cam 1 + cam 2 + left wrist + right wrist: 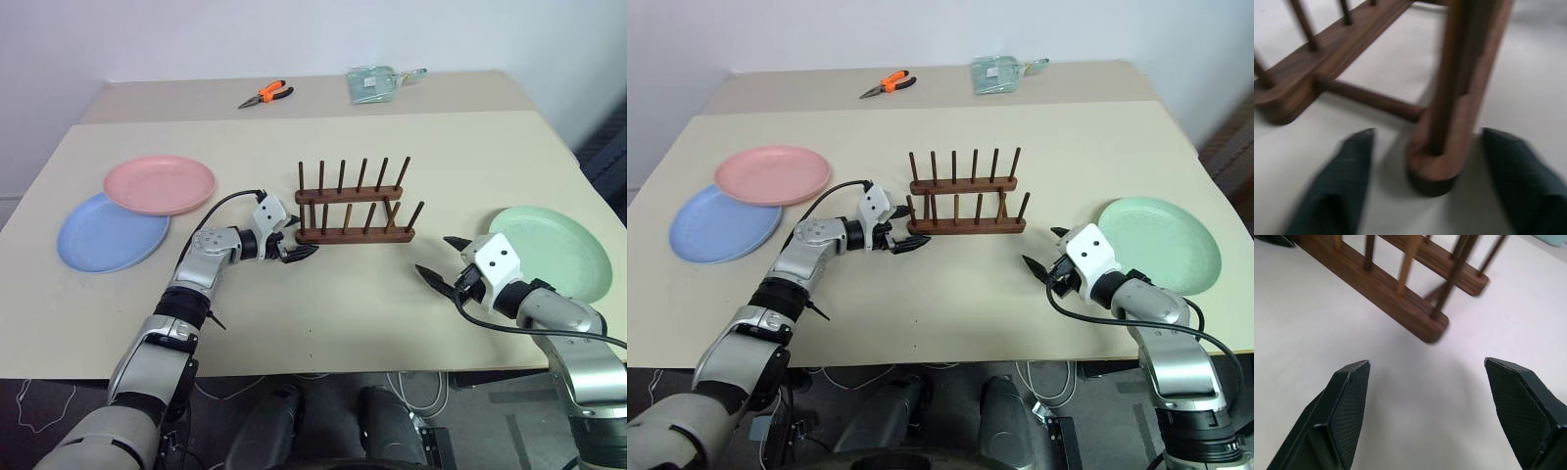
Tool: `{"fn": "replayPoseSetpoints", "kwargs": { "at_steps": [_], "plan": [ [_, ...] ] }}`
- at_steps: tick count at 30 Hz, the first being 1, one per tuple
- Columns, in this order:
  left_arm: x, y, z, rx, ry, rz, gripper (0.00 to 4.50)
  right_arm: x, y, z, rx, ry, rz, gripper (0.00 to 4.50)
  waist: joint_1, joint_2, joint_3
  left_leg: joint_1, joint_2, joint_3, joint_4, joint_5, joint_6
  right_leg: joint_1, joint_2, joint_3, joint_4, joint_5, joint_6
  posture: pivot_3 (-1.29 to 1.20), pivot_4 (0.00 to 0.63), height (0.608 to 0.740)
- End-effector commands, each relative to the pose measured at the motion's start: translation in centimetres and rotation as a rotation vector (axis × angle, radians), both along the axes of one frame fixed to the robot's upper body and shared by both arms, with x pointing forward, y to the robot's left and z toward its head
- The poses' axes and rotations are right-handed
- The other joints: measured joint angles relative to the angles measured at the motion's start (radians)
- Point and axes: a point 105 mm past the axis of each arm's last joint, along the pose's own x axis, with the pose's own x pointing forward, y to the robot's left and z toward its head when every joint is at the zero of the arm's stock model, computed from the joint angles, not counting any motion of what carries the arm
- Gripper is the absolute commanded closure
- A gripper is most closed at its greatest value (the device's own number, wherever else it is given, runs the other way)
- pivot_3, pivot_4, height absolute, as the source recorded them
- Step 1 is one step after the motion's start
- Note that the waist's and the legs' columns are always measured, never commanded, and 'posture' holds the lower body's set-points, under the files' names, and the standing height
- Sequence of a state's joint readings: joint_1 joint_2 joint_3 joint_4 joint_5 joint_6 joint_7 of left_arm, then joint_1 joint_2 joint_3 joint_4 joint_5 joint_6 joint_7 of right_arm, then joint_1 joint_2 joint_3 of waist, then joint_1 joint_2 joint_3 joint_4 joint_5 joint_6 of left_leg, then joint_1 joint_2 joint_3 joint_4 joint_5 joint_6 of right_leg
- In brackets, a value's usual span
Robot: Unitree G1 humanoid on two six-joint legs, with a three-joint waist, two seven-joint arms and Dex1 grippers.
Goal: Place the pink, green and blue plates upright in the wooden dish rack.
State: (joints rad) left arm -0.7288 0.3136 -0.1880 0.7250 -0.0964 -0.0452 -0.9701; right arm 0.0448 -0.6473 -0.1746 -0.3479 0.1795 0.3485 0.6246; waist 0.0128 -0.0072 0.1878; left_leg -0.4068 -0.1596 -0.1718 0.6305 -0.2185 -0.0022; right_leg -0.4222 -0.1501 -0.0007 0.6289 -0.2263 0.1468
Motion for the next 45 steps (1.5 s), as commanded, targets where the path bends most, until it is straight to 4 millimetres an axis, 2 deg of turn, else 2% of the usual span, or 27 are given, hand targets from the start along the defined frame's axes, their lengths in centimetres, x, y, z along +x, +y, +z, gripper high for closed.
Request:
{"fn": "replayPoseSetpoints", "kwargs": {
  "at_steps": [1, 3, 9, 13, 15, 21, 24, 26, 28, 29, 30, 32, 34, 36, 39, 42, 45],
  "plan": [
    [-1.0, 0.7, -2.4, 0.061, 0.063, -0.022, 2.78, -0.3, 0.1, 1.3, 0.004, -0.051, -0.004, 0.67, -0.002, 0.000, -0.001, 0.000, 0.000, 0.000, 0.000, 0.000, 0.000, 0.000, 0.000, 0.000, 0.000, 0.000, 0.000, 0.00, 0.150, 0.739],
    [-1.7, 0.9, -2.6, 0.071, 0.061, -0.060, 3.67, -0.2, 0.0, 1.0, -0.008, -0.041, -0.004, 0.67, -0.006, 0.000, -0.001, 0.001, 0.000, 0.000, 0.001, 0.000, 0.000, 0.001, 0.000, 0.000, 0.000, 0.000, 0.000, 0.00, 0.150, 0.739],
    [-5.3, 0.6, 0.2, -0.048, -0.013, -0.223, 3.71, -0.1, -0.8, 1.1, -0.046, -0.027, 0.008, 0.67, -0.011, 0.001, -0.002, 0.000, 0.000, 0.000, -0.001, 0.000, 0.001, -0.001, 0.000, 0.001, 0.000, 0.000, 0.000, 0.00, 0.150, 0.739],
    [-7.5, 1.0, -0.3, 0.032, -0.014, -0.294, 3.71, 0.0, -1.4, 1.0, -0.062, -0.025, 0.003, 0.67, -0.006, 0.001, -0.001, 0.000, 0.000, 0.000, -0.001, 0.000, 0.001, -0.001, 0.000, 0.001, 0.000, 0.000, 0.000, 0.00, 0.150, 0.739],
    [-7.5, 1.5, -0.8, 0.066, -0.003, -0.274, 2.66, 0.1, -1.6, 1.0, -0.067, -0.024, 0.000, 0.67, -0.002, 0.001, -0.001, 0.000, 0.000, 0.000, -0.001, 0.000, 0.001, -0.001, 0.000, 0.001, 0.000, 0.000, 0.000, 0.00, 0.150, 0.739],
    [-5.6, 3.6, -1.1, 0.099, 0.007, -0.106, 0.04, -0.3, -2.4, 0.5, -0.097, 0.006, 0.002, 0.67, 0.000, 0.001, -0.001, 0.000, 0.000, 0.000, -0.001, 0.000, 0.001, -0.001, 0.000, 0.001, 0.000, 0.000, 0.000, 0.00, 0.150, 0.739],
    [-6.9, 7.2, -1.7, 0.157, 0.099, -0.008, 0.00, -1.4, -2.1, 0.3, -0.077, 0.065, 0.064, 1.53, -0.011, 0.001, -0.002, 0.000, 0.001, 0.000, -0.001, 0.000, 0.001, -0.002, 0.000, 0.001, 0.001, 0.000, 0.000, 0.00, 0.150, 0.739],
    [-8.8, 8.8, -1.9, 0.162, 0.157, 0.026, 0.62, -2.5, -1.2, -0.1, -0.067, 0.104, 0.122, 2.46, -0.029, 0.002, -0.002, 0.001, 0.002, 0.001, -0.003, 0.000, 0.001, -0.002, 0.001, 0.002, 0.000, -0.001, 0.000, 0.00, 0.150, 0.739],
    [-10.9, 8.7, -1.7, 0.109, 0.209, 0.030, 1.40, -3.1, 0.1, -1.0, -0.058, 0.141, 0.177, 3.51, -0.035, 0.003, -0.003, 0.003, 0.003, 0.002, -0.006, -0.001, 0.001, -0.002, 0.002, 0.004, 0.001, -0.001, 0.000, 0.00, 0.150, 0.739],
    [-11.5, 8.4, -1.6, 0.092, 0.219, 0.033, 1.96, -3.3, 0.7, -1.3, -0.051, 0.150, 0.195, 4.10, -0.035, 0.004, -0.003, 0.004, 0.003, 0.003, -0.006, -0.001, 0.001, -0.002, 0.002, 0.005, 0.001, -0.001, 0.000, 0.00, 0.150, 0.739],
    [-12.1, 7.9, -1.5, 0.077, 0.230, 0.026, 2.48, -3.4, 1.2, -1.5, -0.040, 0.158, 0.208, 4.50, -0.032, 0.005, -0.004, 0.004, 0.003, 0.004, -0.007, -0.001, 0.001, -0.002, 0.002, 0.007, 0.001, -0.001, 0.000, 0.00, 0.150, 0.739],
    [-13.1, 6.8, -1.2, 0.052, 0.251, -0.001, 3.48, -3.5, 1.9, -1.9, -0.026, 0.171, 0.225, 4.50, -0.022, 0.005, -0.004, 0.005, 0.003, 0.005, -0.006, -0.001, 0.001, -0.001, 0.002, 0.008, 0.001, -0.005, 0.000, 0.00, 0.150, 0.739],
    [-13.9, 4.6, -1.2, 0.010, 0.270, -0.039, 4.43, -3.4, 3.0, -2.9, -0.048, 0.186, 0.253, 4.50, -0.013, 0.005, -0.004, 0.004, 0.003, 0.005, -0.003, -0.001, 0.000, 0.000, 0.002, 0.008, 0.001, -0.005, 0.000, 0.00, 0.150, 0.739],
    [-13.9, 2.5, -1.9, 0.004, 0.255, -0.047, 4.43, -2.7, 3.9, -3.7, -0.062, 0.179, 0.253, 4.50, -0.002, 0.004, -0.004, 0.003, 0.002, 0.006, -0.002, -0.001, 0.001, 0.000, 0.001, 0.008, -0.001, -0.005, 0.000, 0.00, 0.150, 0.739],
    [-11.6, 0.8, -3.3, 0.005, 0.204, 0.091, 4.43, -0.7, 4.5, -3.9, -0.118, 0.124, 0.205, 4.50, 0.002, 0.004, -0.005, 0.003, 0.002, 0.007, -0.001, -0.001, 0.001, 0.000, 0.000, 0.008, -0.001, -0.002, -0.003, 0.00, 0.150, 0.739],
    [-8.5, 1.3, -3.6, -0.017, 0.150, 0.274, 4.43, 1.2, 5.1, -3.4, -0.134, 0.067, 0.152, 4.50, 0.002, 0.003, -0.006, 0.004, 0.002, 0.007, 0.000, -0.001, 0.001, 0.002, 0.001, 0.008, 0.000, -0.001, -0.003, 0.00, 0.150, 0.739],
    [-5.5, 2.6, -3.7, -0.024, 0.091, 0.433, 4.43, 3.6, 4.9, -3.3, -0.151, 0.028, 0.061, 4.50, -0.001, 0.003, -0.008, 0.005, 0.002, 0.007, -0.001, -0.001, 0.001, 0.002, 0.001, 0.008, 0.000, -0.001, -0.003, 0.00, 0.150, 0.739]
  ]
}}
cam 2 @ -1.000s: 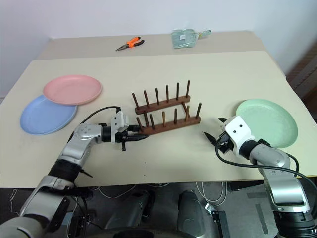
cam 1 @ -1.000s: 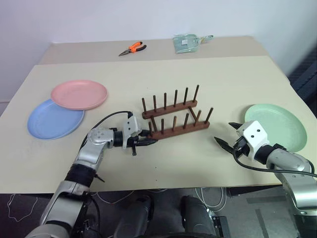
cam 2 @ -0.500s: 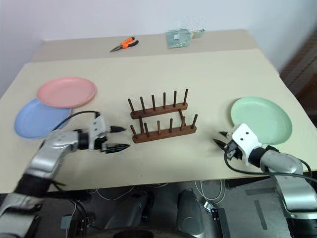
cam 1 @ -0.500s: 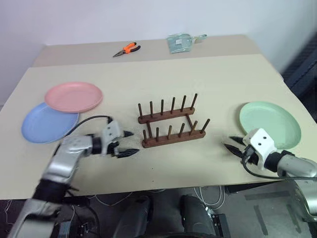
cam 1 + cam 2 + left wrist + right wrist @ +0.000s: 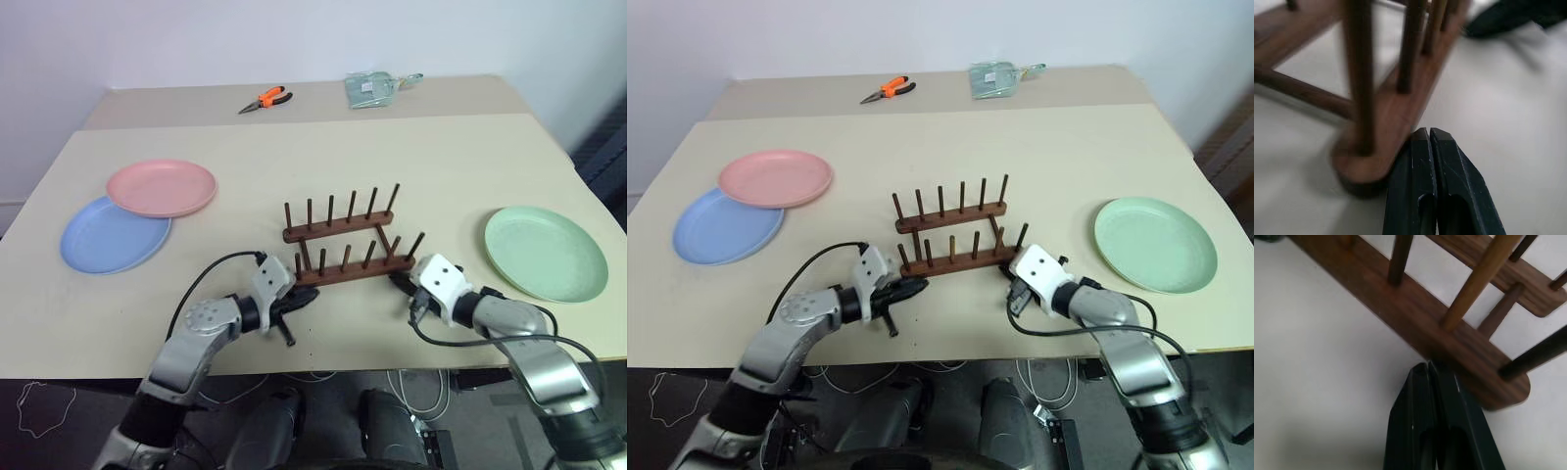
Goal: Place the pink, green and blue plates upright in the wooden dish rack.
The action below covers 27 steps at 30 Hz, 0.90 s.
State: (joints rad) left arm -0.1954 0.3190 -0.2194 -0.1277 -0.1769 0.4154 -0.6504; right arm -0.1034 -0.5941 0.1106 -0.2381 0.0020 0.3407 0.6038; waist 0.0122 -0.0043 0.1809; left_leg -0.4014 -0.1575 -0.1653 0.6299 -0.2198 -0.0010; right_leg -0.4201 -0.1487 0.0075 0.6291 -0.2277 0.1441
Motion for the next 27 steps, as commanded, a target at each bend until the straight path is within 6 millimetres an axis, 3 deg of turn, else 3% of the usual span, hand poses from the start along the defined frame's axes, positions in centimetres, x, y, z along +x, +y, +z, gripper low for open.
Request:
{"fn": "replayPoseSetpoints", "kwargs": {
  "at_steps": [1, 7, 9, 11, 13, 14, 16, 17, 19, 21, 22, 24, 27],
  "plan": [
    [3.3, 3.6, -1.6, 0.090, -0.013, 0.239, 4.43, 2.3, -0.6, 0.3, -0.035, -0.059, -0.099, 4.50, -0.003, 0.000, -0.001, 0.001, 0.000, 0.000, 0.000, 0.000, 0.000, 0.000, 0.000, 0.000, 0.000, 0.000, 0.000, 0.00, 0.150, 0.739],
    [4.2, 4.1, -0.8, 0.063, -0.040, 0.235, 4.43, 3.7, 0.0, 1.5, -0.011, -0.090, -0.084, 4.50, -0.006, 0.000, -0.002, 0.006, 0.000, 0.000, -0.004, 0.000, 0.000, 0.003, 0.000, 0.000, 0.000, 0.000, 0.003, 0.00, 0.150, 0.739],
    [3.5, 4.8, -0.5, 0.059, -0.043, 0.207, 4.50, 3.2, 0.0, 2.1, 0.022, -0.066, -0.045, 3.99, -0.009, 0.000, -0.002, 0.005, 0.000, 0.000, -0.004, 0.000, 0.000, 0.003, 0.000, 0.000, 0.000, 0.000, 0.003, 0.00, 0.150, 0.739],
    [2.7, 5.8, 0.2, 0.013, -0.034, 0.187, 3.95, 2.0, 0.7, 2.7, 0.049, -0.046, 0.039, 3.22, -0.016, 0.000, -0.002, 0.006, 0.000, 0.000, -0.004, 0.000, 0.000, 0.003, 0.000, 0.000, 0.000, 0.000, 0.003, 0.00, 0.150, 0.739],
    [2.3, 7.4, 2.7, -0.114, -0.057, 0.210, 3.15, 0.8, 1.5, 3.6, 0.077, -0.038, 0.116, 2.23, -0.023, 0.000, -0.002, 0.006, 0.000, 0.000, -0.005, 0.000, 0.000, 0.003, 0.000, 0.000, 0.000, 0.000, 0.004, 0.00, 0.150, 0.739],
    [2.8, 8.9, 4.7, -0.200, -0.094, 0.279, 2.69, 0.1, 2.1, 4.1, 0.093, -0.030, 0.158, 1.75, -0.025, 0.000, -0.002, 0.005, 0.000, 0.000, -0.006, 0.000, 0.000, 0.002, 0.000, 0.001, 0.000, 0.000, 0.004, 0.00, 0.150, 0.739],
    [3.3, 10.5, 6.7, -0.287, -0.130, 0.357, 1.69, -0.7, 2.6, 4.6, 0.108, -0.019, 0.199, 0.70, -0.024, -0.002, 0.000, 0.004, 0.001, -0.001, -0.006, 0.000, 0.000, 0.000, 0.001, 0.001, 0.001, -0.002, 0.007, 0.00, 0.150, 0.739],
    [4.2, 12.7, 8.4, -0.324, -0.192, 0.479, 1.18, -1.1, 3.1, 5.0, 0.108, -0.022, 0.233, 0.19, -0.022, -0.002, 0.000, 0.002, 0.001, -0.001, -0.006, 0.000, 0.000, -0.002, 0.001, 0.001, 0.001, -0.002, 0.007, 0.00, 0.150, 0.739],
    [5.5, 17.7, 12.0, -0.368, -0.332, 0.778, 0.13, -1.8, 4.0, 5.7, 0.110, -0.033, 0.285, 0.00, -0.016, -0.004, 0.001, 0.000, 0.001, -0.001, -0.003, 0.000, 0.000, -0.003, 0.002, 0.001, 0.001, -0.002, 0.007, 0.00, 0.150, 0.739],
    [5.4, 22.1, 13.9, -0.453, -0.370, 1.068, 0.05, -1.9, 4.6, 6.1, 0.125, -0.033, 0.311, 0.00, -0.010, -0.008, 0.001, -0.004, 0.002, -0.003, -0.001, 0.000, -0.001, -0.005, 0.003, 0.000, 0.001, -0.001, 0.006, 0.00, 0.150, 0.739],
    [4.9, 24.0, 13.8, -0.527, -0.332, 1.205, 0.05, -1.8, 4.9, 6.1, 0.131, -0.034, 0.316, 0.00, -0.011, -0.008, 0.001, -0.004, 0.002, -0.002, 0.000, 0.000, -0.001, -0.005, 0.003, 0.000, 0.000, 0.001, 0.003, 0.00, 0.150, 0.739],
    [4.0, 26.0, 13.0, -0.644, -0.249, 1.364, 0.05, -1.6, 5.1, 6.0, 0.133, -0.032, 0.322, 0.00, -0.012, -0.008, 0.000, -0.004, 0.001, 0.000, 0.000, -0.001, -0.001, -0.005, 0.003, 0.002, -0.002, 0.002, 0.004, 0.00, 0.150, 0.739],
    [3.3, 27.0, 11.7, -0.783, -0.144, 1.442, 0.05, -1.6, 5.3, 5.8, 0.122, -0.027, 0.338, 0.00, -0.001, -0.010, 0.002, -0.004, 0.001, 0.000, 0.000, -0.003, -0.001, -0.005, 0.002, 0.001, -0.001, 0.002, 0.005, 0.00, 0.150, 0.739]
  ]
}}
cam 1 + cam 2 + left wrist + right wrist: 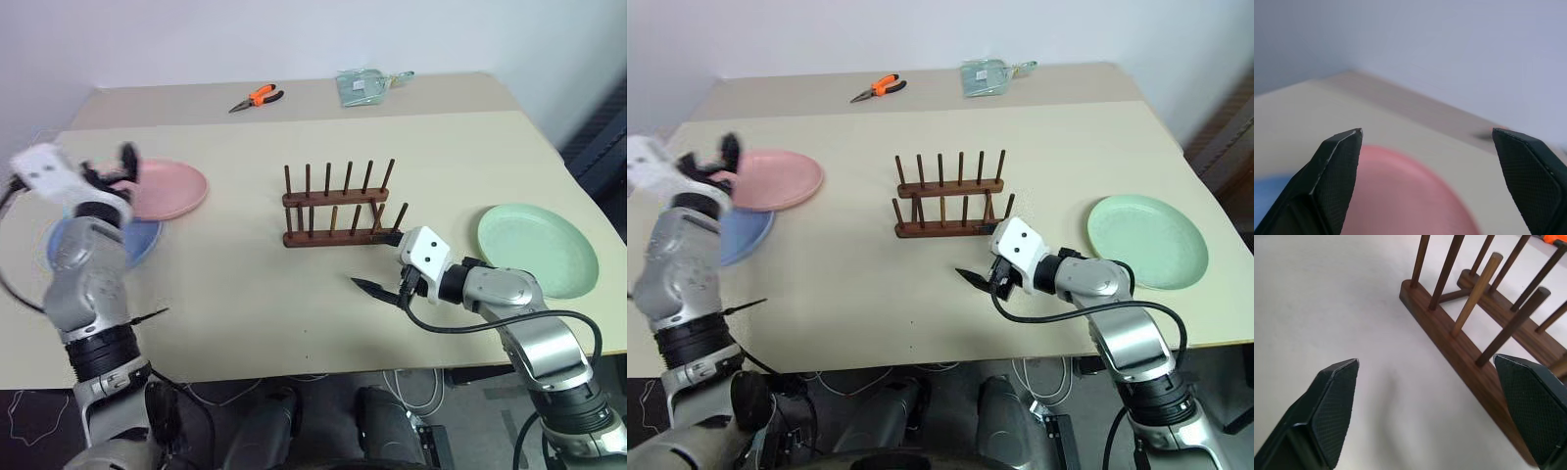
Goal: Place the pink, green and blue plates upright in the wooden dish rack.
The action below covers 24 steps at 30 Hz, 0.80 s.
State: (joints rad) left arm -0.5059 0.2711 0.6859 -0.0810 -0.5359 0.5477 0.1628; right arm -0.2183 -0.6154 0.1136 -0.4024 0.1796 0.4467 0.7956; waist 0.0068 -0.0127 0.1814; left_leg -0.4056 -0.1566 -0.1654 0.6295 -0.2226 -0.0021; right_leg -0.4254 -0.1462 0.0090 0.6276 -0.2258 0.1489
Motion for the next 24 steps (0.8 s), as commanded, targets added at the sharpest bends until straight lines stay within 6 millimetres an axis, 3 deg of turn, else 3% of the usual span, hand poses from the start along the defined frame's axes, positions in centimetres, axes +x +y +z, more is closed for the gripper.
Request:
{"fn": "replayPoseSetpoints", "kwargs": {
  "at_steps": [1, 4, 13, 16, 23, 24],
  "plan": [
    [-1.1, 1.6, -1.4, -0.173, 0.022, 0.061, 0.05, -0.1, 0.8, 0.6, 0.006, -0.030, 0.043, 0.00, 0.007, -0.005, 0.003, 0.000, 0.000, 0.000, 0.000, 0.000, 0.000, -0.001, 0.000, 0.000, 0.001, 0.000, 0.000, 0.00, 0.150, 0.739],
    [-0.6, 1.3, -3.0, -0.319, 0.048, -0.006, 0.05, 0.2, 1.0, 0.6, 0.006, -0.036, 0.046, 0.00, 0.009, -0.007, 0.003, -0.002, 0.001, -0.003, 0.002, 0.001, -0.002, -0.001, 0.002, -0.001, 0.001, 0.000, -0.001, 0.00, 0.150, 0.739],
    [2.2, -0.1, -3.3, -0.427, 0.051, -0.194, 0.05, -0.1, 1.0, 0.5, 0.004, -0.051, 0.032, 0.00, 0.005, -0.009, 0.003, -0.002, 0.001, -0.002, 0.002, 0.001, -0.002, -0.001, 0.003, -0.001, 0.001, 0.000, -0.001, 0.00, 0.150, 0.739],
    [2.8, 0.2, -4.0, -0.478, 0.069, -0.163, 0.91, -0.2, 0.7, 0.5, -0.006, -0.065, 0.014, 0.00, 0.005, -0.009, 0.002, -0.002, 0.001, -0.002, 0.002, 0.001, -0.002, -0.001, 0.003, 0.000, 0.001, 0.000, -0.001, 0.00, 0.150, 0.739],
    [3.1, -0.4, -2.6, -0.445, 0.006, -0.204, 4.47, 0.3, -1.5, 2.2, -0.047, -0.112, -0.038, 0.00, 0.006, -0.009, 0.003, -0.002, 0.001, -0.002, 0.002, 0.001, -0.002, -0.001, 0.003, 0.000, 0.001, 0.000, -0.001, 0.00, 0.150, 0.739],
    [3.1, -0.8, -1.6, -0.403, -0.029, -0.228, 4.47, 0.4, -2.0, 2.8, -0.045, -0.116, -0.041, 0.00, 0.007, -0.009, 0.003, -0.002, 0.001, -0.002, 0.002, 0.001, -0.002, -0.001, 0.003, 0.000, 0.001, 0.001, -0.001, 0.00, 0.150, 0.739]
  ]
}}
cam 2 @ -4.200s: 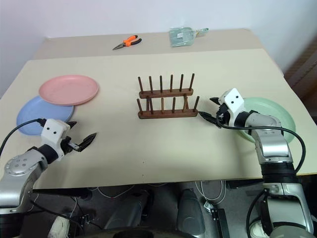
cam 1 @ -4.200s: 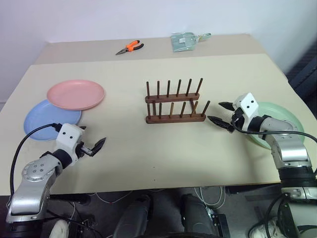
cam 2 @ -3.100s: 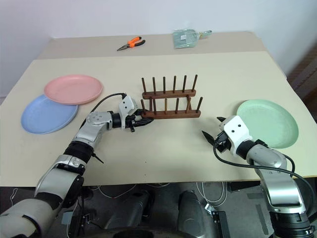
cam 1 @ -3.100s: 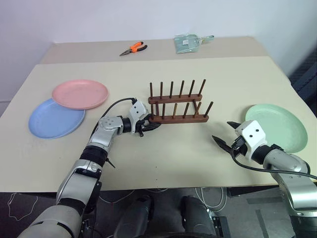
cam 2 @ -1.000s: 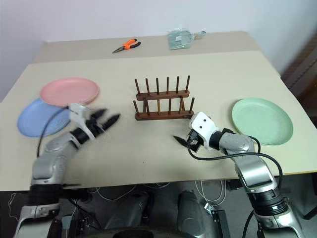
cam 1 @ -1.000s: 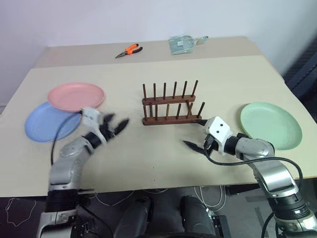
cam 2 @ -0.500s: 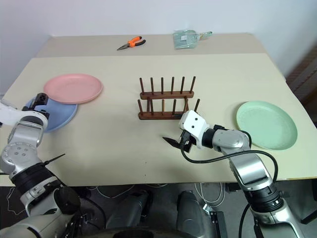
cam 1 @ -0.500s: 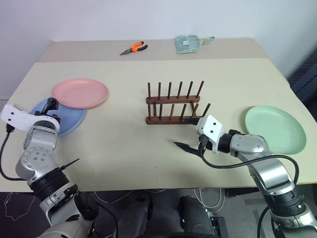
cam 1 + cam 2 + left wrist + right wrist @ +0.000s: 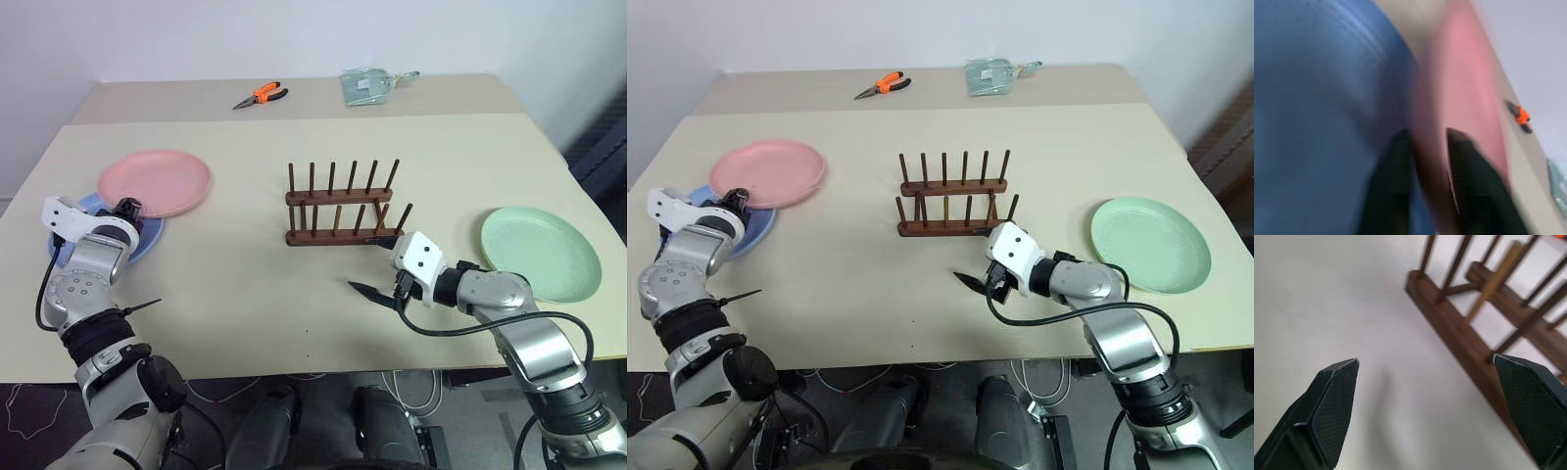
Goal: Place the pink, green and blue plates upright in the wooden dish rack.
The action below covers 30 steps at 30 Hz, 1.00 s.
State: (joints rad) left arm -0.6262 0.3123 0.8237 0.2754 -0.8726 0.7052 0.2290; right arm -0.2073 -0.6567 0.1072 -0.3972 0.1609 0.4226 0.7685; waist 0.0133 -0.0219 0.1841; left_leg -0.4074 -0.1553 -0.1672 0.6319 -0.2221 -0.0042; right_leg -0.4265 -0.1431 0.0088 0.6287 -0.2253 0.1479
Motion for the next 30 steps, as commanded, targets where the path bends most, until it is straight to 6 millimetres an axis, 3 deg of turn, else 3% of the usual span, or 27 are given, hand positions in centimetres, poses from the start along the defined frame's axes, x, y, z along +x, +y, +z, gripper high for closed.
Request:
{"fn": "replayPoseSetpoints", "kwargs": {
  "at_steps": [1, 3, 4, 6, 9, 11, 13, 17, 20, 24, 27, 30],
  "plan": [
    [0.0, -0.7, 4.4, 0.110, -0.172, -0.033, 4.47, 0.2, -1.1, 3.2, 0.004, -0.086, -0.001, 0.00, 0.000, 0.000, 0.000, 0.000, 0.000, 0.000, 0.000, 0.000, 0.000, 0.000, 0.000, 0.000, 0.000, 0.000, 0.000, 0.00, 0.150, 0.739],
    [-0.2, -2.6, 7.3, 0.191, -0.291, -0.097, 4.47, 0.4, -1.0, 5.4, -0.011, -0.161, 0.010, 0.00, -0.002, -0.001, 0.001, 0.000, 0.000, 0.000, 0.000, 0.000, 0.000, 0.000, 0.000, 0.000, 0.000, 0.000, 0.000, 0.00, 0.150, 0.739],
    [-0.3, -4.9, 9.6, 0.244, -0.373, -0.169, 4.47, 0.7, -0.3, 7.2, -0.021, -0.242, 0.026, 0.00, -0.002, -0.002, 0.001, 0.000, 0.000, 0.000, 0.000, 0.000, 0.000, 0.000, 0.000, 0.000, 0.000, 0.000, 0.000, 0.00, 0.150, 0.739],
    [-0.5, -9.1, 11.9, 0.314, -0.457, -0.295, 4.47, 0.9, 1.3, 9.8, -0.019, -0.359, 0.071, 0.00, -0.002, -0.002, 0.002, -0.001, 0.001, 0.001, 0.000, 0.000, 0.000, 0.000, 0.001, 0.000, -0.001, 0.001, -0.001, 0.00, 0.150, 0.739],
    [-0.6, -15.3, 13.1, 0.407, -0.489, -0.457, 4.47, 1.6, 4.1, 12.0, -0.074, -0.559, 0.122, 0.00, 0.000, -0.003, 0.001, -0.001, 0.002, 0.001, 0.000, 0.000, -0.001, 0.000, 0.002, 0.000, -0.001, 0.001, -0.001, 0.00, 0.150, 0.739],
    [-0.7, -18.3, 13.6, 0.404, -0.497, -0.512, 4.47, 2.6, 5.2, 12.5, -0.169, -0.683, 0.122, 0.00, 0.000, -0.003, 0.001, 0.000, 0.003, 0.001, 0.000, 0.000, -0.001, 0.001, 0.002, 0.000, -0.002, 0.001, -0.001, 0.00, 0.150, 0.739],
    [-0.9, -20.8, 13.9, 0.402, -0.504, -0.562, 4.47, 4.0, 5.8, 12.5, -0.284, -0.796, 0.108, 0.00, -0.001, -0.003, 0.001, -0.001, 0.002, 0.003, 0.000, 0.003, -0.005, 0.001, 0.002, 0.001, -0.003, 0.001, -0.001, 0.00, 0.150, 0.739],
    [-1.5, -23.6, 14.0, 0.375, -0.521, -0.636, 4.47, 6.0, 5.8, 11.9, -0.402, -0.892, 0.070, 0.00, -0.004, -0.003, 0.001, -0.001, 0.004, 0.003, -0.001, 0.004, -0.007, -0.001, 0.004, 0.002, -0.003, 0.001, -0.002, 0.00, 0.150, 0.739],
    [-1.7, -24.5, 13.4, 0.354, -0.501, -0.662, 4.50, 6.6, 5.3, 11.6, -0.446, -0.926, 0.042, 0.81, -0.003, -0.003, 0.001, -0.001, 0.007, 0.004, -0.001, 0.005, -0.010, -0.002, 0.008, 0.003, -0.003, 0.002, -0.003, 0.00, 0.150, 0.739],
    [-1.6, -24.3, 13.0, 0.325, -0.489, -0.659, 4.50, 6.6, 5.1, 10.9, -0.469, -0.925, 0.047, 2.89, -0.005, -0.003, 0.001, 0.000, 0.009, 0.005, -0.002, 0.005, -0.010, -0.002, 0.009, 0.004, -0.003, 0.003, -0.005, 0.00, 0.150, 0.739],
    [-1.8, -24.3, 13.3, 0.284, -0.524, -0.677, 3.38, 6.6, 5.2, 10.9, -0.474, -0.935, 0.044, 4.35, -0.003, -0.003, 0.001, 0.000, 0.009, 0.006, -0.001, 0.005, -0.010, -0.002, 0.010, 0.004, -0.003, 0.004, -0.006, 0.00, 0.150, 0.739],
    [-2.0, -23.8, 14.2, 0.284, -0.572, -0.662, 1.78, 6.7, 4.7, 11.1, -0.480, -0.946, 0.016, 4.50, -0.001, -0.003, 0.001, 0.000, 0.009, 0.006, -0.001, 0.005, -0.010, -0.002, 0.010, 0.004, -0.004, 0.004, -0.006, 0.00, 0.150, 0.739]
  ]
}}
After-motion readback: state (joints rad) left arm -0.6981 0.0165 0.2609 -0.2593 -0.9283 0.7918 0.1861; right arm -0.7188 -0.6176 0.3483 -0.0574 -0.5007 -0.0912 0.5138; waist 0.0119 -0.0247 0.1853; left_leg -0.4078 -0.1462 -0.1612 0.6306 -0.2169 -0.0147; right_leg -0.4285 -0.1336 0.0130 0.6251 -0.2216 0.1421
